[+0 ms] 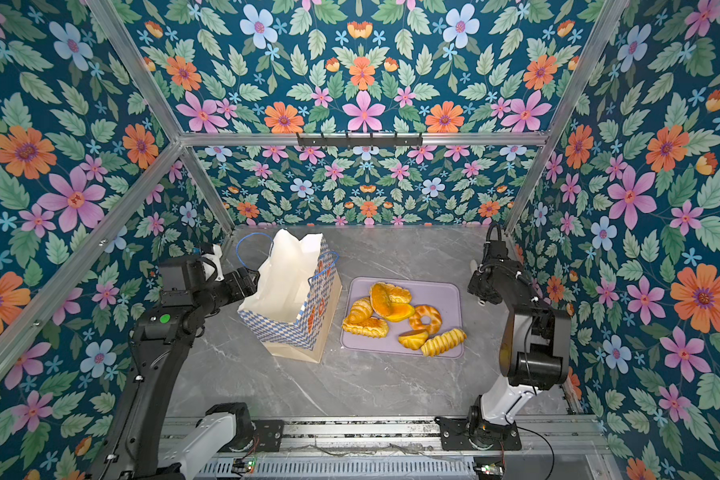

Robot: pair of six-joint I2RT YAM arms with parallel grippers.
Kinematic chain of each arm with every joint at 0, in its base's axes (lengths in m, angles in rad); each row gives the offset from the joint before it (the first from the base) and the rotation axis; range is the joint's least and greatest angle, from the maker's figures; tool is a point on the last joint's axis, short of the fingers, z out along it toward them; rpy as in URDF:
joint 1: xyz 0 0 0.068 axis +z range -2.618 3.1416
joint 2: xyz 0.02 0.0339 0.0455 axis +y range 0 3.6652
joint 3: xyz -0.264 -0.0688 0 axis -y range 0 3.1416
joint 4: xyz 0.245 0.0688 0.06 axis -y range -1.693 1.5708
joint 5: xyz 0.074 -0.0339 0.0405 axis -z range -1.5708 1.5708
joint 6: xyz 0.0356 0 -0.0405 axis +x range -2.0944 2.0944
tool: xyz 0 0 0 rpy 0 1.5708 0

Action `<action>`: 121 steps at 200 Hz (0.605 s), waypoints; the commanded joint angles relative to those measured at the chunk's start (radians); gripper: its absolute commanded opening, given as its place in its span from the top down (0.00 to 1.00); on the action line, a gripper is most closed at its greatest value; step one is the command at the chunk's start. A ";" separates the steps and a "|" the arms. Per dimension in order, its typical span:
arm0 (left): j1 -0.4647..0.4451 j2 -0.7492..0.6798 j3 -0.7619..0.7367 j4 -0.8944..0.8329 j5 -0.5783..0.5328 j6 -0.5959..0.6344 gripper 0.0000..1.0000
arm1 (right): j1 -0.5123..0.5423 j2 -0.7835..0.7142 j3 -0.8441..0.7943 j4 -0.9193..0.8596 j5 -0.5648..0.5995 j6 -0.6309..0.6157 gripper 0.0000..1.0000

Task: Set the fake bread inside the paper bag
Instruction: 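Lift the tongs with the right gripper and carry them over the bread tray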

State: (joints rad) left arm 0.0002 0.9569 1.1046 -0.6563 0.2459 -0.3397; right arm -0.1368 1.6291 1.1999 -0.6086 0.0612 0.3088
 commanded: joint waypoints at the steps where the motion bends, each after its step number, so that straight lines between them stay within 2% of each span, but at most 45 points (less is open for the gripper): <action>1: 0.001 -0.005 0.015 -0.012 -0.012 -0.001 0.17 | 0.036 -0.083 -0.002 -0.014 0.001 0.010 0.51; 64: 0.001 -0.006 0.058 -0.054 -0.081 -0.003 0.16 | 0.212 -0.295 0.034 -0.095 -0.061 0.013 0.51; 82: 0.001 -0.003 0.076 -0.072 -0.106 0.000 0.16 | 0.290 -0.319 0.074 -0.149 -0.089 -0.003 0.51; 121: 0.001 0.000 0.109 -0.113 -0.149 0.018 0.16 | 0.479 -0.346 0.163 -0.300 -0.069 -0.051 0.51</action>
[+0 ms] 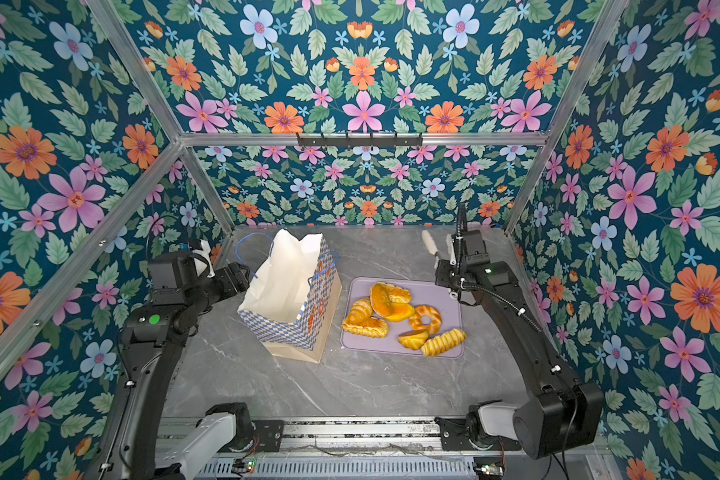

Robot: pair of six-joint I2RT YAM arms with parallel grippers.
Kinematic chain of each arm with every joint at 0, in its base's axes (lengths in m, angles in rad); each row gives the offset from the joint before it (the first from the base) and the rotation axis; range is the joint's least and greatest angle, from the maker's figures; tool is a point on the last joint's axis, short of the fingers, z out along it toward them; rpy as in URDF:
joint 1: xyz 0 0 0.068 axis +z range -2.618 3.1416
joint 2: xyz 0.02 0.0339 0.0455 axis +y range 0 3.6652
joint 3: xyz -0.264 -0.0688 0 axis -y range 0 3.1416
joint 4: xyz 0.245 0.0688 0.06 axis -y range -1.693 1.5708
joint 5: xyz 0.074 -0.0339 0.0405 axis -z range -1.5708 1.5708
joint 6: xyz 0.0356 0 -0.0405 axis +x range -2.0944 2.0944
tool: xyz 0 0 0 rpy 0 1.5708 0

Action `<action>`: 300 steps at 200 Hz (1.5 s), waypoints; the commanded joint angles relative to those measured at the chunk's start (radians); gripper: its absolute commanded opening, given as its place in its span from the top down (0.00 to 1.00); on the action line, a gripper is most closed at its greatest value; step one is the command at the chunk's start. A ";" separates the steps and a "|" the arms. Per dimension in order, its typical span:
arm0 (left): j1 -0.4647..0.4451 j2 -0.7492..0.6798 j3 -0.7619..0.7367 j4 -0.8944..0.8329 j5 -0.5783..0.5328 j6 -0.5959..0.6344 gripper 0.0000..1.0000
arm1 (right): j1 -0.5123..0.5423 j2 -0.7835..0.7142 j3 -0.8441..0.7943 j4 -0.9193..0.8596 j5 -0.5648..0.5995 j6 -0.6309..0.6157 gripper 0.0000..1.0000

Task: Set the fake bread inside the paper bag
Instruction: 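Lift the tongs with the right gripper and carry them over the bread tray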

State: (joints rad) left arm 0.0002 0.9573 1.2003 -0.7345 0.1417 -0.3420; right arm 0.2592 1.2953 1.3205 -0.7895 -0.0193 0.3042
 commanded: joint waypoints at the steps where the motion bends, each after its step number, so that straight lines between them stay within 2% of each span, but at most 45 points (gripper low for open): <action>1: 0.001 0.000 0.015 -0.036 -0.045 0.020 0.16 | 0.087 -0.012 0.045 -0.125 0.011 -0.048 0.51; 43: 0.001 -0.002 -0.005 -0.041 0.008 0.032 0.17 | 0.258 -0.003 0.104 -0.294 0.049 -0.053 0.52; 88: 0.001 0.000 -0.031 -0.022 0.099 0.052 0.19 | 0.378 0.000 0.142 -0.393 0.074 -0.022 0.52; 149: 0.001 0.038 -0.042 -0.007 0.151 0.071 0.22 | 0.400 0.019 0.157 -0.430 0.074 0.006 0.52; 222: 0.000 0.093 -0.031 0.026 0.182 0.082 0.27 | 0.399 0.064 0.152 -0.388 0.046 0.021 0.52; 252: 0.000 0.119 -0.030 0.038 0.170 0.082 0.35 | 0.400 0.081 0.157 -0.377 0.034 0.021 0.52; 300: -0.008 0.093 -0.049 0.052 0.144 0.056 0.60 | 0.400 0.100 0.152 -0.364 0.019 0.021 0.52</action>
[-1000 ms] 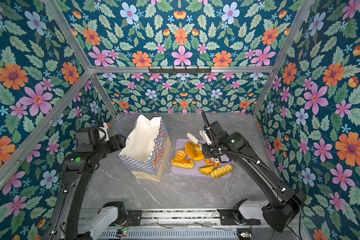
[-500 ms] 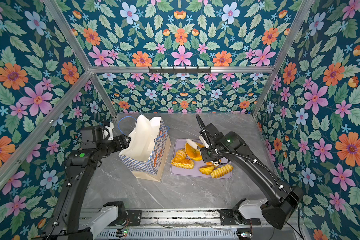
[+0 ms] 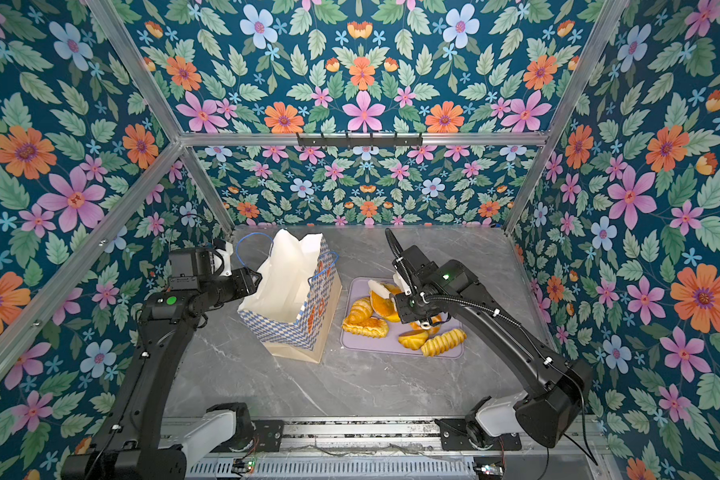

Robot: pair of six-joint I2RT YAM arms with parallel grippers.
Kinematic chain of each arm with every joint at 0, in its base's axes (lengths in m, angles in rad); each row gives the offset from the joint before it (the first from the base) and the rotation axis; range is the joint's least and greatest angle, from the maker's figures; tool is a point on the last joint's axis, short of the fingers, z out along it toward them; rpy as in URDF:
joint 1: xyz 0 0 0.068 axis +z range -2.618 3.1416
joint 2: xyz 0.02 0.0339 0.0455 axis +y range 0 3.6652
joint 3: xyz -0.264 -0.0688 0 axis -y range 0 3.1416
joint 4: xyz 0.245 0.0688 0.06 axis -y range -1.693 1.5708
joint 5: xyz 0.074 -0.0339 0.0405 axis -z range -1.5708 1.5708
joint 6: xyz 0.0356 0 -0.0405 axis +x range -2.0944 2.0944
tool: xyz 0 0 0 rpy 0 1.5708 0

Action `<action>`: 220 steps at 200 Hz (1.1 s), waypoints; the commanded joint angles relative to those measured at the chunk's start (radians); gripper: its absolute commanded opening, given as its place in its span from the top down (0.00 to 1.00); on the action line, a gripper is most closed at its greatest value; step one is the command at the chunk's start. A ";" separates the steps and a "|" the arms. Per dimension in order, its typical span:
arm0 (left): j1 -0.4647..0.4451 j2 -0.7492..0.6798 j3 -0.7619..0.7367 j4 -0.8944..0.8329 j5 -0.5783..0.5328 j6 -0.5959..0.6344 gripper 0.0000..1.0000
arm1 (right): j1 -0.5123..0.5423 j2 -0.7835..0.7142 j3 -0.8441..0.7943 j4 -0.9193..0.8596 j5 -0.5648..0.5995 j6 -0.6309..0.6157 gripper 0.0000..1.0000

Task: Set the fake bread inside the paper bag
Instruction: 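Lift the tongs with the right gripper and carry them over the bread tray, then lower the tongs onto a golden bun and pinch it with the right gripper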

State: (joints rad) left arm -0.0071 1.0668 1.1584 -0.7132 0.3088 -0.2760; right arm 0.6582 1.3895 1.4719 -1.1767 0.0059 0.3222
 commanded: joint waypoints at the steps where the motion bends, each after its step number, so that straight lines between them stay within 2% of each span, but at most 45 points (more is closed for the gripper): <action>1: -0.001 -0.018 -0.008 0.031 -0.022 -0.011 0.61 | 0.000 0.005 0.001 0.024 -0.006 0.003 0.52; 26: -0.001 -0.035 -0.028 0.037 -0.026 -0.027 0.73 | 0.001 0.014 0.001 0.029 -0.012 0.002 0.52; 50: -0.001 -0.054 -0.041 0.038 -0.049 -0.038 0.80 | 0.001 0.026 0.007 0.029 -0.014 -0.001 0.52; 143: -0.001 -0.118 -0.044 0.017 -0.118 -0.051 0.89 | 0.002 0.088 0.034 0.009 -0.014 -0.011 0.52; 180: -0.001 -0.127 -0.061 0.018 -0.102 -0.055 0.92 | 0.002 0.110 0.034 0.005 -0.021 -0.006 0.52; 201: -0.001 -0.134 -0.068 0.025 -0.100 -0.060 0.88 | 0.002 0.118 0.029 0.007 -0.021 -0.005 0.52; 220: -0.001 -0.134 -0.071 0.027 -0.096 -0.061 0.72 | 0.002 0.124 0.024 0.011 -0.021 -0.003 0.52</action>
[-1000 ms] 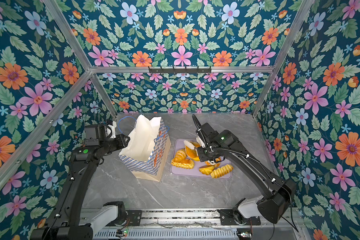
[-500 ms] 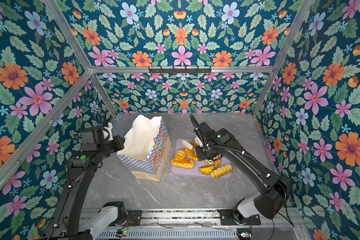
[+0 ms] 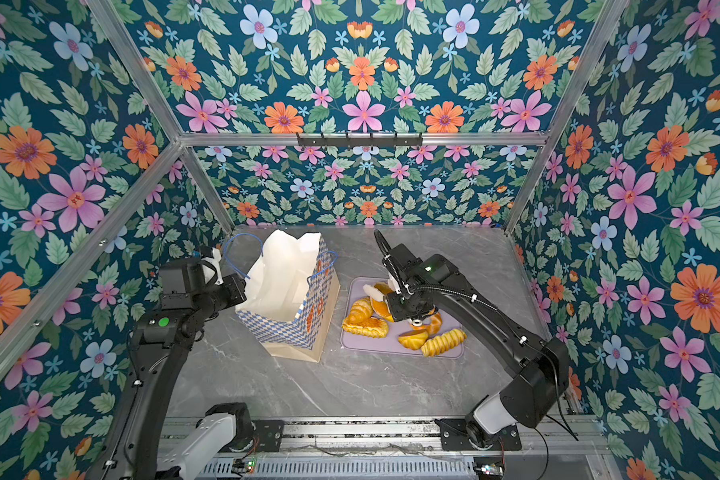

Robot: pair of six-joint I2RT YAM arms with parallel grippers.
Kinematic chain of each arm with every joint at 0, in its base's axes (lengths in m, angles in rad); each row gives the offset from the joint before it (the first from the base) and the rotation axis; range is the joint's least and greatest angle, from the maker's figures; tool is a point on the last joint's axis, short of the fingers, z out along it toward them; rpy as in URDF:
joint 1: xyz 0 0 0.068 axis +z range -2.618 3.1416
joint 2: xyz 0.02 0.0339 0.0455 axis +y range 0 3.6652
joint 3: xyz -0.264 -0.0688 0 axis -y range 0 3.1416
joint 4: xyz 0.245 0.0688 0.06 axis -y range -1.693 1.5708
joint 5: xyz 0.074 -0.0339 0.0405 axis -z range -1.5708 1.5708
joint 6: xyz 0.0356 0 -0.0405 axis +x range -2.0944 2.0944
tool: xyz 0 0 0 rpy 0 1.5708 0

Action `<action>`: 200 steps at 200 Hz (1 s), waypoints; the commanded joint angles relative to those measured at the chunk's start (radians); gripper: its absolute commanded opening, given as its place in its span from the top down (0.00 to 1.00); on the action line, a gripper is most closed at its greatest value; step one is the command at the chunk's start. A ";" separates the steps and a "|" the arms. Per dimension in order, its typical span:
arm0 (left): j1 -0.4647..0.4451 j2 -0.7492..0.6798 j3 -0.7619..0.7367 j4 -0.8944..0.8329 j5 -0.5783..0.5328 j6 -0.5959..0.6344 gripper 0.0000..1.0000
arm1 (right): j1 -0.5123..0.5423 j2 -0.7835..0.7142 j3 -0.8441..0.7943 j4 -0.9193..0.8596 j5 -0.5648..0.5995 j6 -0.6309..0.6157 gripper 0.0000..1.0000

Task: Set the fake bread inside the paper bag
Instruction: 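Lower the tongs onto a golden bun and pinch it with the right gripper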

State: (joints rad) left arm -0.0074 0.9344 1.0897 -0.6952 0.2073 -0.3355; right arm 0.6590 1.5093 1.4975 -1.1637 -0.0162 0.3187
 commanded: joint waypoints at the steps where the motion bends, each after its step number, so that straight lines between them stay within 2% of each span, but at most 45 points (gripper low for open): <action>1: 0.000 -0.003 -0.002 0.009 0.005 -0.002 0.72 | 0.001 0.005 -0.002 -0.002 0.001 0.000 0.52; 25: 0.000 -0.003 -0.011 0.013 0.004 -0.007 0.54 | 0.001 0.012 -0.011 0.003 0.004 0.002 0.51; 50: 0.000 -0.006 -0.019 0.017 0.006 -0.008 0.45 | 0.002 0.021 -0.019 0.010 0.007 0.002 0.50; 200: 0.000 -0.017 -0.035 0.017 0.001 -0.009 0.43 | 0.001 0.115 -0.035 0.066 0.039 0.006 0.50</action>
State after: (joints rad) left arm -0.0074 0.9207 1.0565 -0.6891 0.2081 -0.3424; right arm 0.6594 1.6188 1.4631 -1.1172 0.0082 0.3210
